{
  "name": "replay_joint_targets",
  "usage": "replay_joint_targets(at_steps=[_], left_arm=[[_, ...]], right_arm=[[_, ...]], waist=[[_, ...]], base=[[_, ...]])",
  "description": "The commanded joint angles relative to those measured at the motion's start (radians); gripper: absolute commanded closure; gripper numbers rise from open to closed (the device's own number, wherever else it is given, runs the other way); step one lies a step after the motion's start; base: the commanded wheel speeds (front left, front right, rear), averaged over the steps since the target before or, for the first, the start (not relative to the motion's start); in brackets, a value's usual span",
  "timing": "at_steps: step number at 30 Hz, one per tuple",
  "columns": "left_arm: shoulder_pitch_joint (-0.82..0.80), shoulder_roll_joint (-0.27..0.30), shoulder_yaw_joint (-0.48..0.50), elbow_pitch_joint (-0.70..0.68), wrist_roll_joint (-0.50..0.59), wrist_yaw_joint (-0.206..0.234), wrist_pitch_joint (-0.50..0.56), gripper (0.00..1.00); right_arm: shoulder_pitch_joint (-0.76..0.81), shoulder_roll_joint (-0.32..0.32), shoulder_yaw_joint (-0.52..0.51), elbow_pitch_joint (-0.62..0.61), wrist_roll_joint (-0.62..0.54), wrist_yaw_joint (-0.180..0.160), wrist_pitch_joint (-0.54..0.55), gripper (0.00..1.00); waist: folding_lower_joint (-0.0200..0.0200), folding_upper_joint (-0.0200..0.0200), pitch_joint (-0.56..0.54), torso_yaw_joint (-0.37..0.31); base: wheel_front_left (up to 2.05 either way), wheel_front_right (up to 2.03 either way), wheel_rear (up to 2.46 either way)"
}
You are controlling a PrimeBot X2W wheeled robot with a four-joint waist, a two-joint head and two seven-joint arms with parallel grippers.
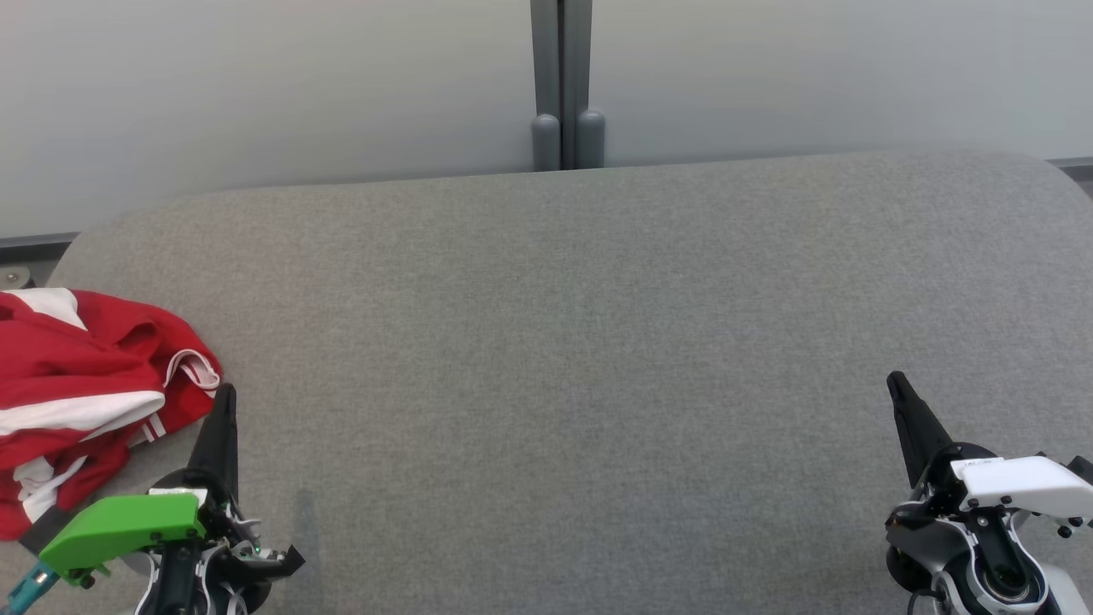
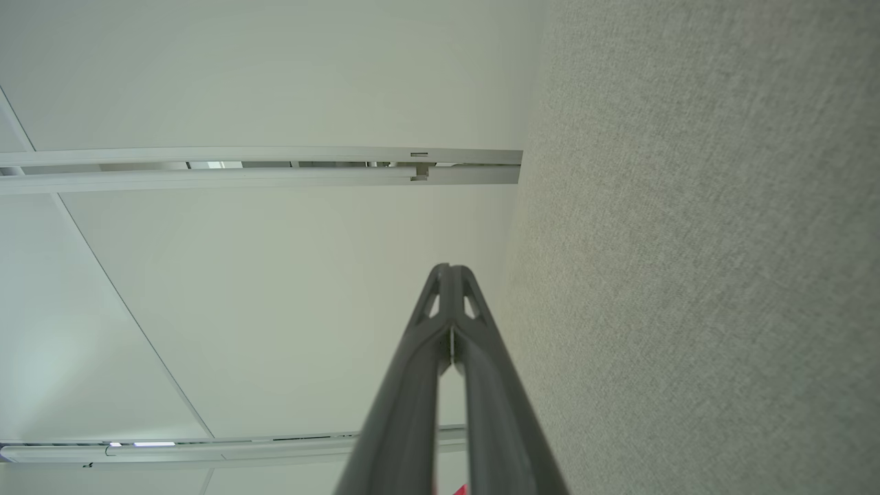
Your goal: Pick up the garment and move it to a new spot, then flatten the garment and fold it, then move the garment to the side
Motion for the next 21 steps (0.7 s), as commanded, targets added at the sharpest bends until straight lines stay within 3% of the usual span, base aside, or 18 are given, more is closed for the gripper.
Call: replay_joint_targets(at_steps=[1,21], left_arm=[[0.010,0.001,0.002,-0.003,-0.004,0.003,0.004,1.00],[0.010,0.001,0.002,-0.003,-0.004,0.003,0.004,1.00]], right_arm=[[0.013,-0.005,-0.002,-0.002,0.001,0.000,0.003,1.00],[0.013,-0.005,-0.002,-0.002,0.001,0.000,0.003,1.00]], waist=[[0.0000,0.0000,0.000,0.000],[0.0000,0.0000,0.000,0.000]], base=[[0.00,0.00,0.00],[0.00,0.00,0.00]])
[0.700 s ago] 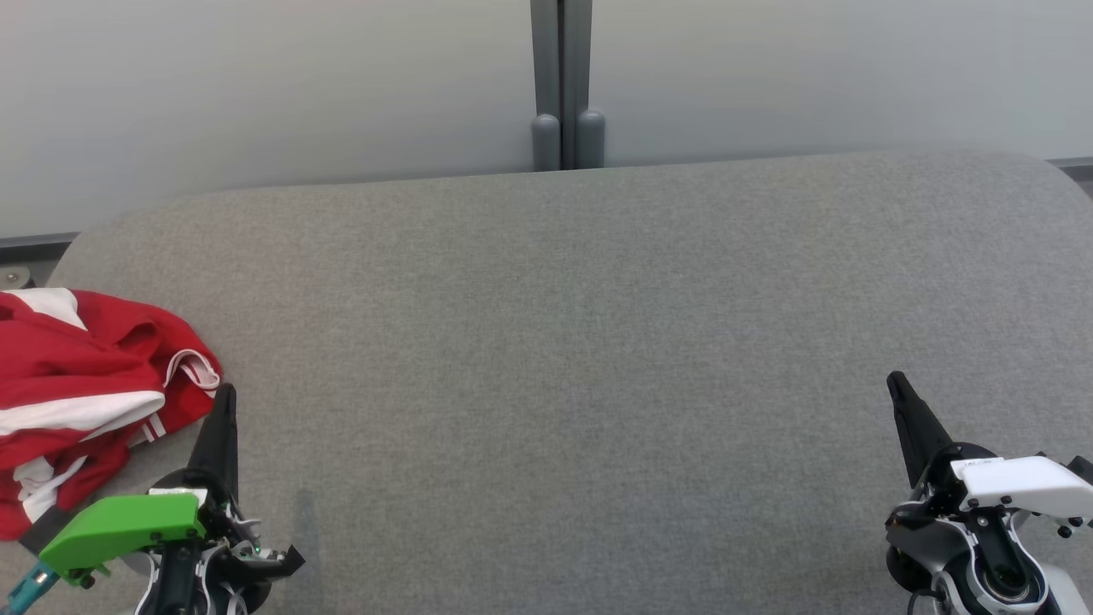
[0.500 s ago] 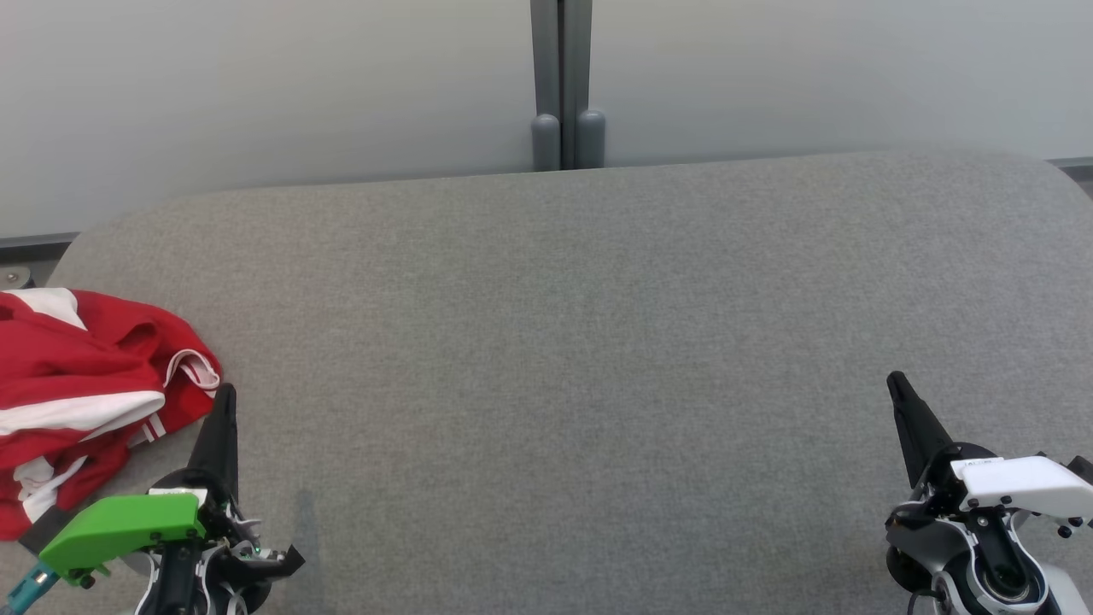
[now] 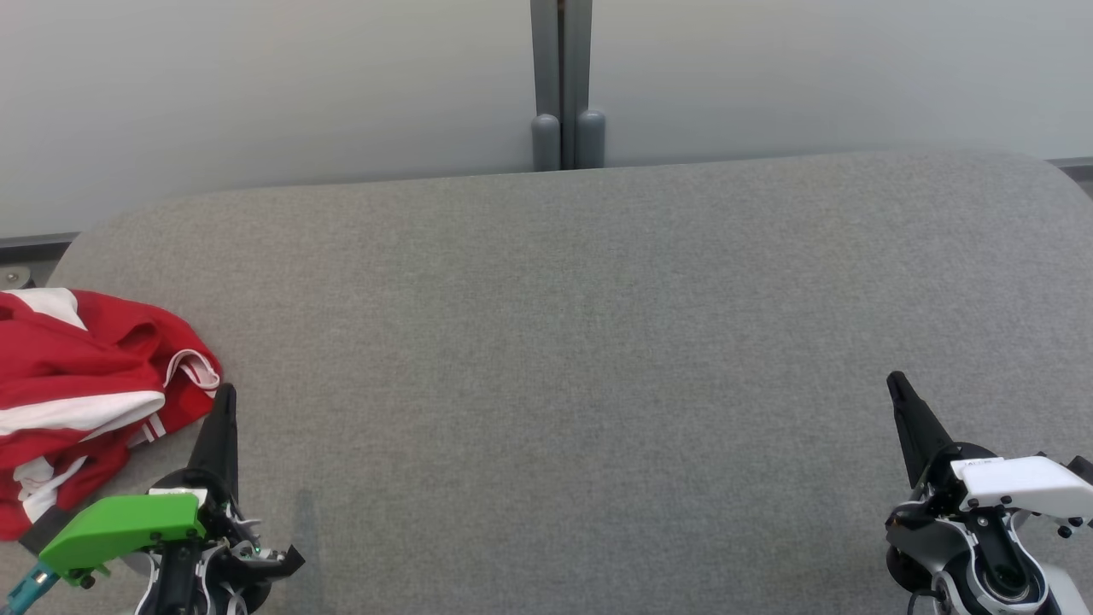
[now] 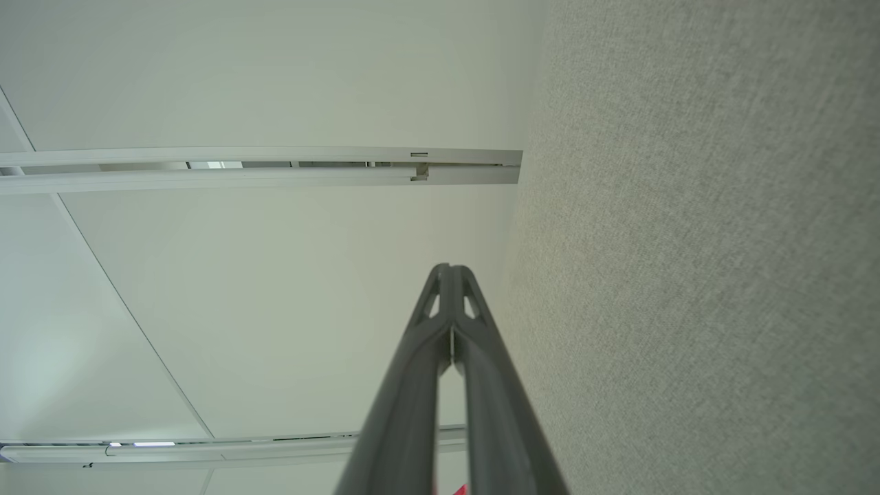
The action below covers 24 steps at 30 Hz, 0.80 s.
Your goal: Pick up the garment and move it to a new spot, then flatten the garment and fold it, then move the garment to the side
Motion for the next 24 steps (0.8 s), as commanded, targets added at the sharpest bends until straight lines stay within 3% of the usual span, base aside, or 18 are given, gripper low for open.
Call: replay_joint_targets(at_steps=[1,24], left_arm=[[0.010,0.001,0.002,-0.003,-0.004,0.003,0.004,1.00],[0.010,0.001,0.002,-0.003,-0.004,0.003,0.004,1.00]], right_arm=[[0.012,-0.005,-0.002,-0.002,0.001,0.000,0.003,1.00],[0.012,-0.005,-0.002,-0.002,0.001,0.000,0.003,1.00]], waist=[[0.0000,0.0000,0.000,0.000],[0.0000,0.0000,0.000,0.000]], base=[[0.00,0.00,0.00],[0.00,0.00,0.00]])
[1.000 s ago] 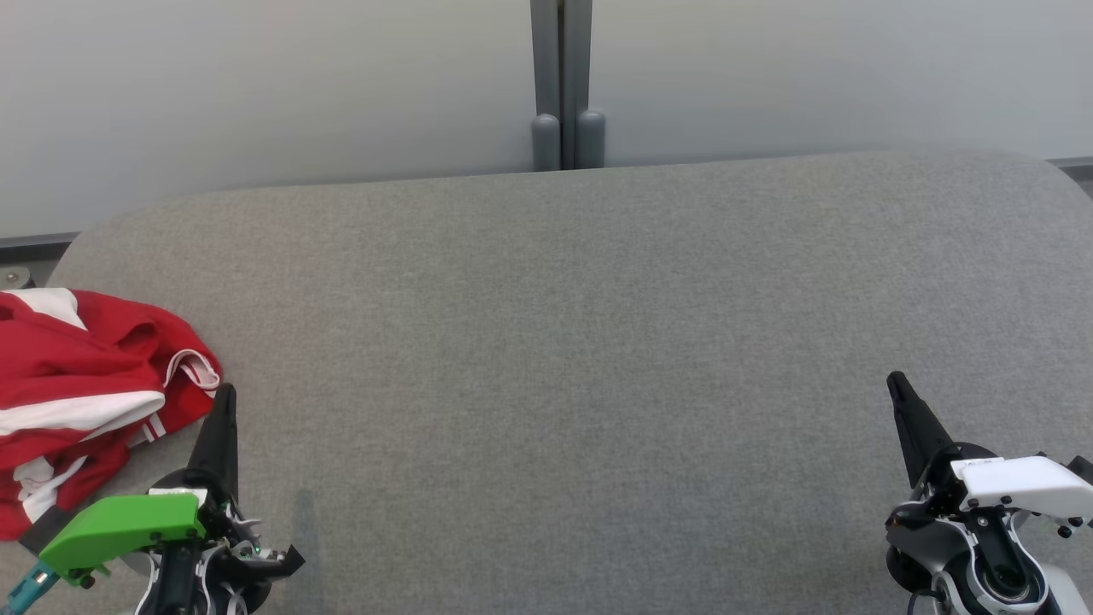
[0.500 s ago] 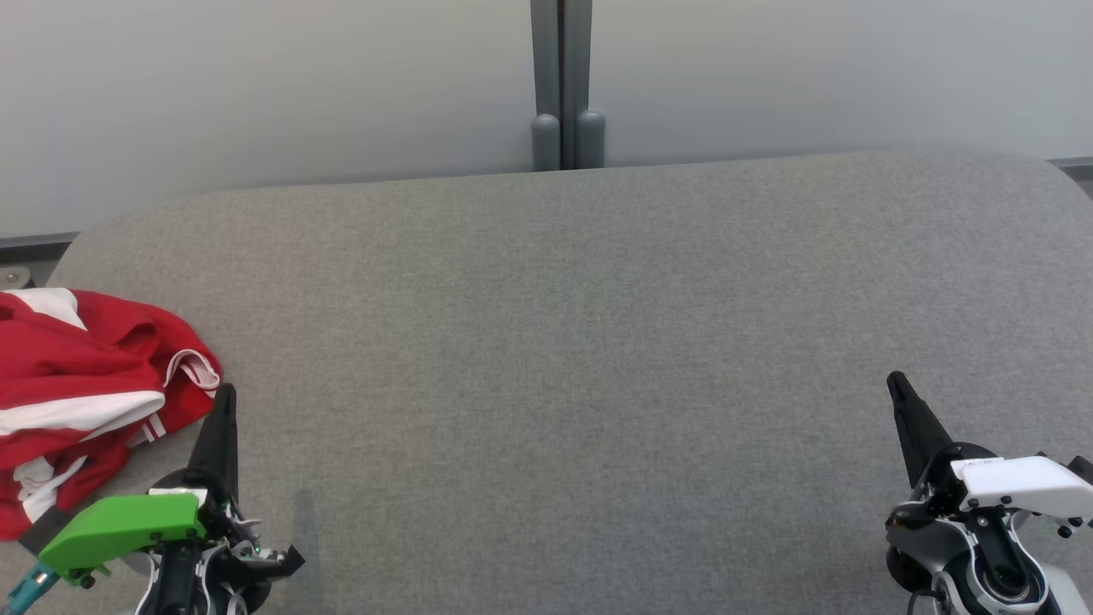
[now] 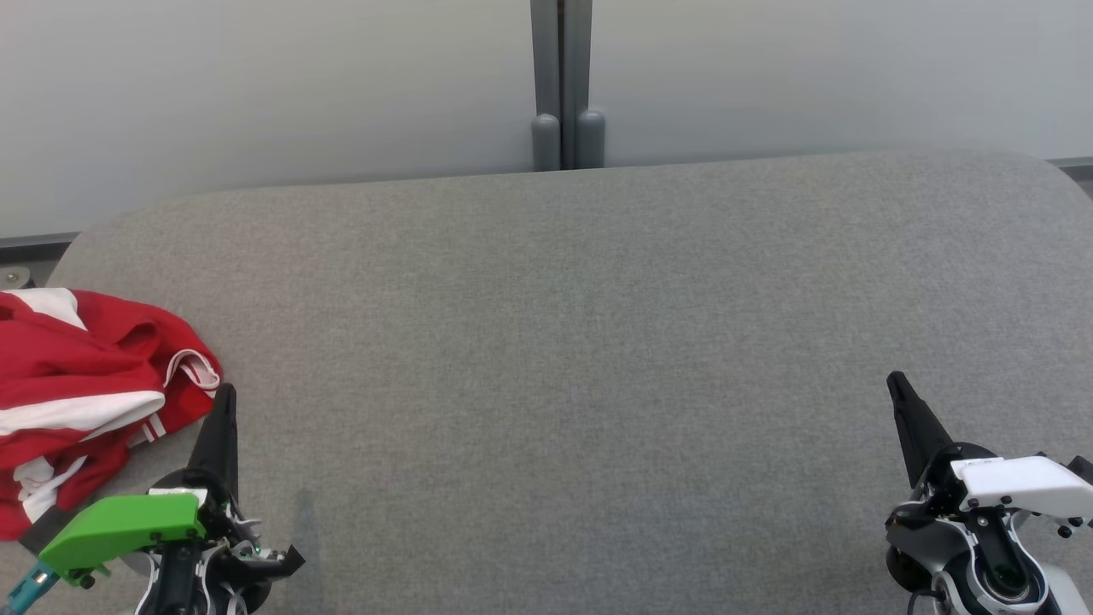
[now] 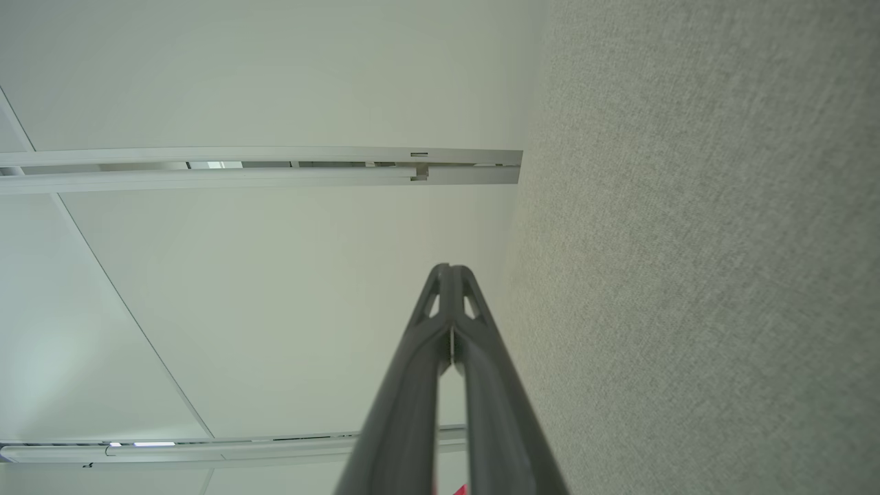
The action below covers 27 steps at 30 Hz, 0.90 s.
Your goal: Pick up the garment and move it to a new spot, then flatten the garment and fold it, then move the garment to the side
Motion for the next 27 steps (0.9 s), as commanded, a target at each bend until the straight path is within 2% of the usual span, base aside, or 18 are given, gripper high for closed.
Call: replay_joint_targets(at_steps=[1,10,11,19,27], left_arm=[[0.010,0.001,0.002,-0.003,-0.004,0.003,0.004,1.00],[0.010,0.001,0.002,-0.003,-0.004,0.003,0.004,1.00],[0.000,0.000,0.000,0.000,0.000,0.000,0.000,0.00],[0.013,-0.004,-0.008,0.044,0.028,-0.002,-0.023,0.00],[0.006,0.005,-0.015,0.047,0.197,-0.005,-0.063,0.00]], right_arm=[[0.012,-0.005,-0.002,-0.002,0.001,0.000,0.003,1.00],[0.012,-0.005,-0.002,-0.002,0.001,0.000,0.003,1.00],[0.000,0.000,0.000,0.000,0.000,0.000,0.000,0.00],[0.020,0.006,0.011,0.021,-0.019,0.000,-0.020,0.00],[0.005,-0.011,0.025,0.013,-0.155,0.000,-0.062,0.00]], waist=[[0.0000,0.0000,0.000,0.000],[0.0000,0.0000,0.000,0.000],[0.0000,0.0000,0.000,0.000],[0.0000,0.0000,0.001,0.000],[0.0000,0.0000,0.003,0.000]], base=[[0.00,0.00,0.00],[0.00,0.00,0.00],[0.00,0.00,0.00],[0.00,0.00,0.00],[0.00,0.00,0.00]])
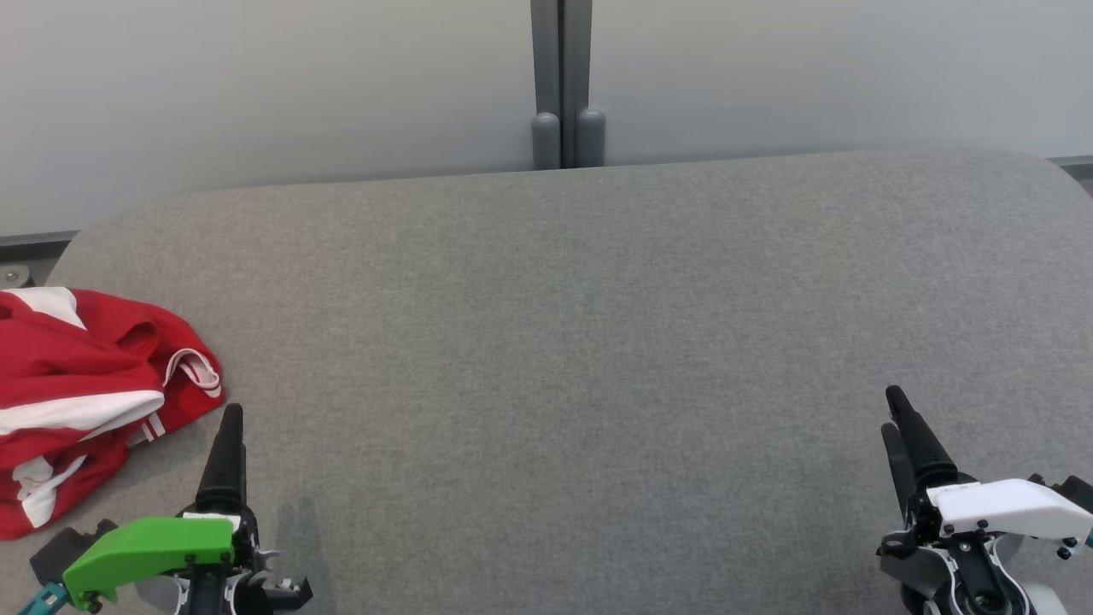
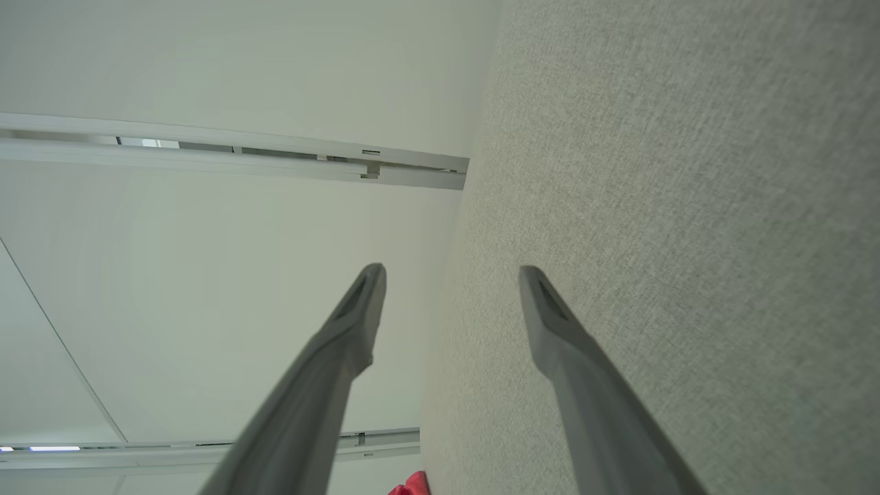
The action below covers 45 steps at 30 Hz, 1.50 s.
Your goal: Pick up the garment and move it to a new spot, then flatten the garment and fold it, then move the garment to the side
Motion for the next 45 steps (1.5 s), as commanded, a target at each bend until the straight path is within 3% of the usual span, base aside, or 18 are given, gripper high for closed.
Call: replay_joint_targets(at_steps=[1,20,45], left_arm=[[-0.024,0.013,-0.002,-0.016,0.059,-0.004,-0.012,0.00],[-0.023,0.045,-0.073,0.011,0.469,0.013,-0.092,0.00],[-0.027,0.078,-0.167,0.038,0.817,0.078,-0.174,0.00]], right_arm=[[-0.031,-0.012,0.003,-0.024,-0.052,0.000,-0.013,0.00],[-0.048,-0.004,0.030,-0.033,-0.461,0.000,-0.093,0.00],[-0.057,0.001,0.040,-0.040,-0.835,0.000,-0.177,0.00]], waist=[[0.0000,0.0000,0.000,0.000],[0.0000,0.0000,0.005,0.003],[0.0000,0.0000,0.009,0.009]], base=[[0.00,0.00,0.00],[0.00,0.00,0.00],[0.00,0.00,0.00]])
